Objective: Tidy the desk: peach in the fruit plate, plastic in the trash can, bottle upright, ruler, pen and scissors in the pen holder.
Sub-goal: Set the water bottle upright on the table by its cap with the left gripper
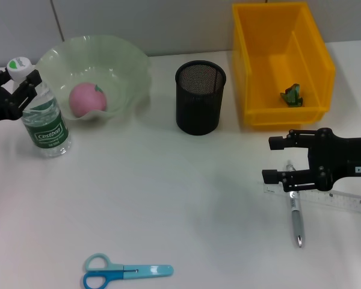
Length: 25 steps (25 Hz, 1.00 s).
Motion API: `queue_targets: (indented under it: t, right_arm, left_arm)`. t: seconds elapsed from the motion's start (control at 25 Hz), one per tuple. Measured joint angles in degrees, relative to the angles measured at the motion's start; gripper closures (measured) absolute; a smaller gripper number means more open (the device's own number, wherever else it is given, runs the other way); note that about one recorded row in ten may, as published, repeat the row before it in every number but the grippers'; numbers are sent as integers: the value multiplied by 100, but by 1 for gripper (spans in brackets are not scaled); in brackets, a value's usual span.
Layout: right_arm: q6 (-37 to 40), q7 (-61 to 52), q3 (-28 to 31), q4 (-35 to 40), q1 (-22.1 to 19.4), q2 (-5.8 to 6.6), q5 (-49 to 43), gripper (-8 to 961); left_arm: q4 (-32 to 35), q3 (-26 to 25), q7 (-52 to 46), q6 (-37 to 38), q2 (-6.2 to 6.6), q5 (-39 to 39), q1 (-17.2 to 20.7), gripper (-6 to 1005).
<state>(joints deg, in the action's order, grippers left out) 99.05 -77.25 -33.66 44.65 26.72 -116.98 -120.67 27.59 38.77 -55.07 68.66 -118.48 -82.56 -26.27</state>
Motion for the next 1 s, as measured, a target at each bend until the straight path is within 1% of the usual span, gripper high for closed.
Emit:
queue_targets:
  t: [1.0]
  right_arm:
    - [-9, -5, 9, 0, 51, 0, 0, 158]
  left_arm:
    - [1, -2, -8, -2, 17, 21, -10, 555]
